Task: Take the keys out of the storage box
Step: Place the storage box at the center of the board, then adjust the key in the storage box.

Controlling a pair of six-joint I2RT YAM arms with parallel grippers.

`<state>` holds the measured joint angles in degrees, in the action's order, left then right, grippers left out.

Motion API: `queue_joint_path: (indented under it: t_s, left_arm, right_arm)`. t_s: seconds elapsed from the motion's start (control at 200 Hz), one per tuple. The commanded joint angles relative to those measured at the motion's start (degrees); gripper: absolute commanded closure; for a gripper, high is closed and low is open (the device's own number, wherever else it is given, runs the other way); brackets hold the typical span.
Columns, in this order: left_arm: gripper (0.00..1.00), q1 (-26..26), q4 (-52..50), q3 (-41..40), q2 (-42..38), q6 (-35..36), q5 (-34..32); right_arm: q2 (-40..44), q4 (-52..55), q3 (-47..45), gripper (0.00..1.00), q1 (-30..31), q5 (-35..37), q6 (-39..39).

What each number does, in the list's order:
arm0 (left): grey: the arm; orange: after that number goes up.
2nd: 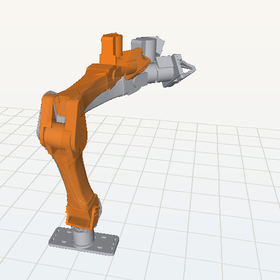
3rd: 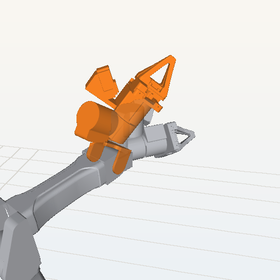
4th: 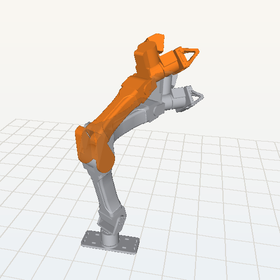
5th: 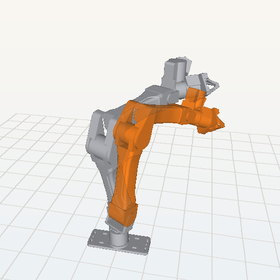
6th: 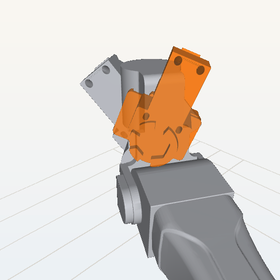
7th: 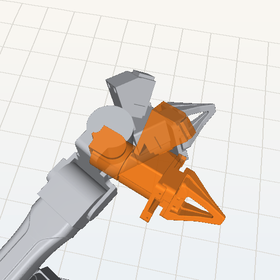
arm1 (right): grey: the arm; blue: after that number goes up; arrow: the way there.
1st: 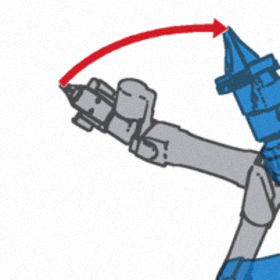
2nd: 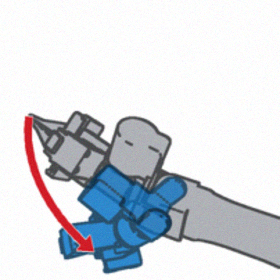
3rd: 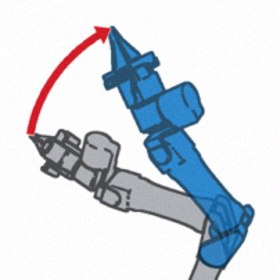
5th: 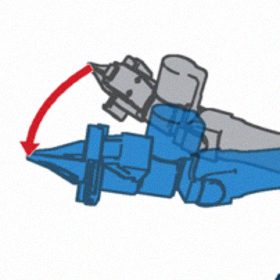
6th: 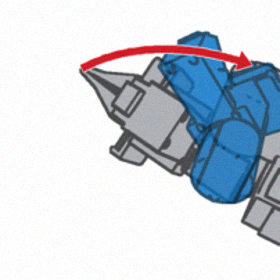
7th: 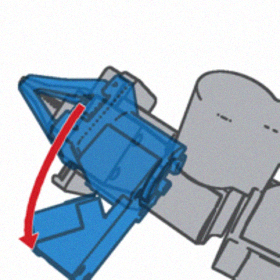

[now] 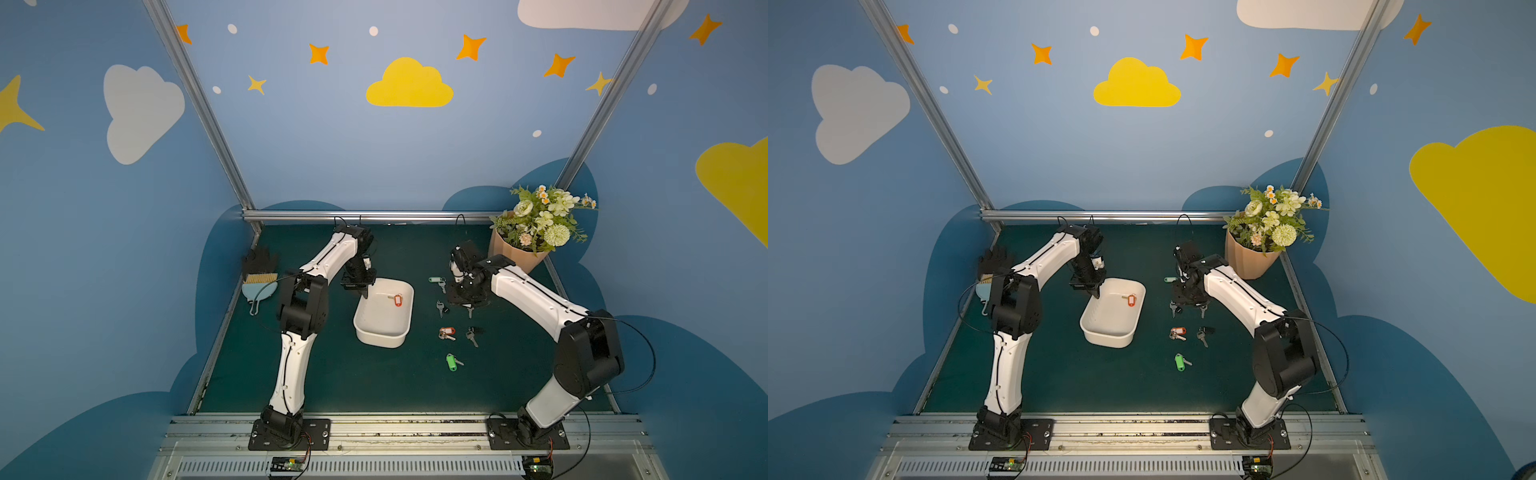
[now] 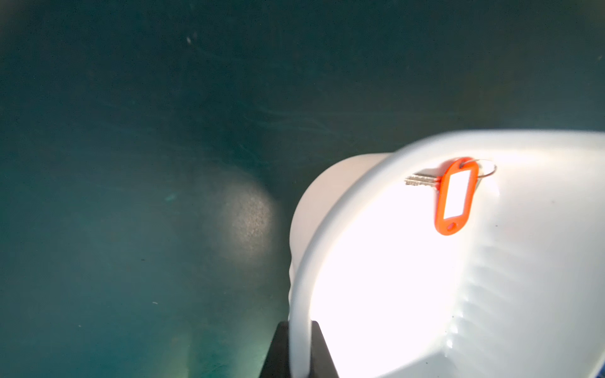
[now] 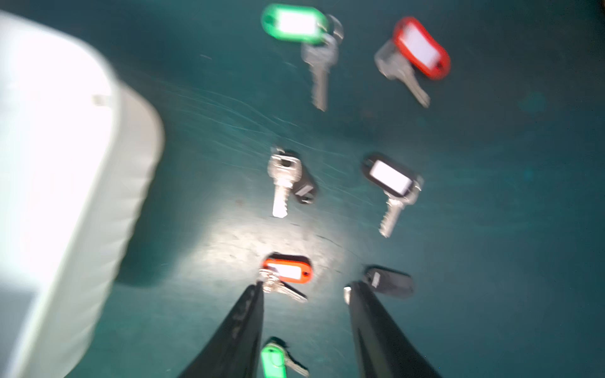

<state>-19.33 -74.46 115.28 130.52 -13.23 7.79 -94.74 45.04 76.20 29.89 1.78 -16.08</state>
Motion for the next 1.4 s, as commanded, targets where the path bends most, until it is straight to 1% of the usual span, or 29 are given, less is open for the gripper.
queue_joint_path:
  t_s: [0.0, 0.065, 0.195, 0.31, 0.385, 0.471, 0.606, 0.671, 0.736, 0.801, 0.926, 0.986, 1.001, 1.041, 1.171, 1.266, 1.397]
  left_arm:
    - [0.97, -1.21, 5.15, -2.02, -1.76, -2.35, -2.74]
    - [0.97, -1.65, 6.46, -2.78, -2.28, -2.74, -3.61]
    - [0.97, -2.79, 6.94, -2.89, -2.30, -3.21, -7.89]
    - [0.95, -2.98, 8.04, -3.70, -1.70, -4.24, -6.97]
    - [0.88, -3.19, 9.08, -4.35, -1.67, -4.78, -6.74]
    - [0.77, -3.35, 9.72, -4.79, -1.76, -5.25, -5.80]
    - [0.68, -3.32, 9.74, -5.23, -2.40, -5.86, -4.98]
    - [0.64, -3.18, 10.13, -6.15, -3.60, -6.21, -4.83]
    - [0.58, -2.72, 11.25, -7.71, -5.52, -6.45, -3.72]
    - [0.53, -1.89, 13.11, -10.39, -7.87, -7.18, -1.77]
    - [0.49, 0.46, 17.41, -16.52, -13.03, -8.29, 3.20]
    - [0.43, 1.75, 20.53, -20.12, -15.89, -8.84, 5.16]
    - [0.42, 2.06, 21.47, -21.10, -16.61, -8.95, 7.12]
    - [0.40, 2.92, 24.10, -23.77, -18.57, -9.19, 9.60]
    - [0.32, 5.80, 32.71, -32.02, -24.67, -11.69, 16.35]
    - [0.28, 7.55, 38.20, -37.53, -28.77, -13.85, 18.52]
    - [0.26, 9.48, 42.11, -43.05, -32.93, -15.23, 18.05]
  right_arm:
    - [2.00, -9.48, 0.02, 0.49, 2.31, -7.15, 3.40]
    - [0.40, -10.92, 1.69, 0.49, 3.64, -9.62, 4.17]
    - [-4.77, -8.37, 7.99, 0.50, 6.97, -9.39, 5.97]
    - [-9.14, -7.50, 12.72, 0.50, 9.01, -9.27, 6.39]
    - [-12.59, -5.77, 16.31, 0.50, 9.72, -8.58, 6.00]
    - [-17.22, -1.91, 21.27, 0.52, 9.99, -7.08, 5.19]
    - [-22.79, 2.46, 27.50, 0.56, 10.29, -5.18, 4.04]
    - [-24.97, 3.98, 29.71, 0.57, 10.75, -3.55, 4.42]
    - [-26.86, 5.65, 31.71, 0.57, 11.31, -1.39, 4.97]
    - [-28.65, 7.30, 33.68, 0.57, 12.06, 0.78, 5.77]
    - [-30.57, 9.46, 36.15, 0.57, 13.16, 4.48, 6.37]
    - [-31.16, 10.01, 36.62, 0.57, 13.34, 5.57, 6.15]
    - [-31.20, 10.14, 36.75, 0.57, 13.33, 5.66, 6.12]
    - [-31.61, 10.63, 37.10, 0.57, 13.35, 6.06, 6.14]
    - [-33.13, 11.92, 38.42, 0.56, 13.62, 7.05, 6.50]
    - [-34.43, 13.31, 39.94, 0.56, 13.70, 7.85, 6.68]
    - [-36.04, 14.19, 41.49, 0.55, 13.74, 8.80, 7.10]
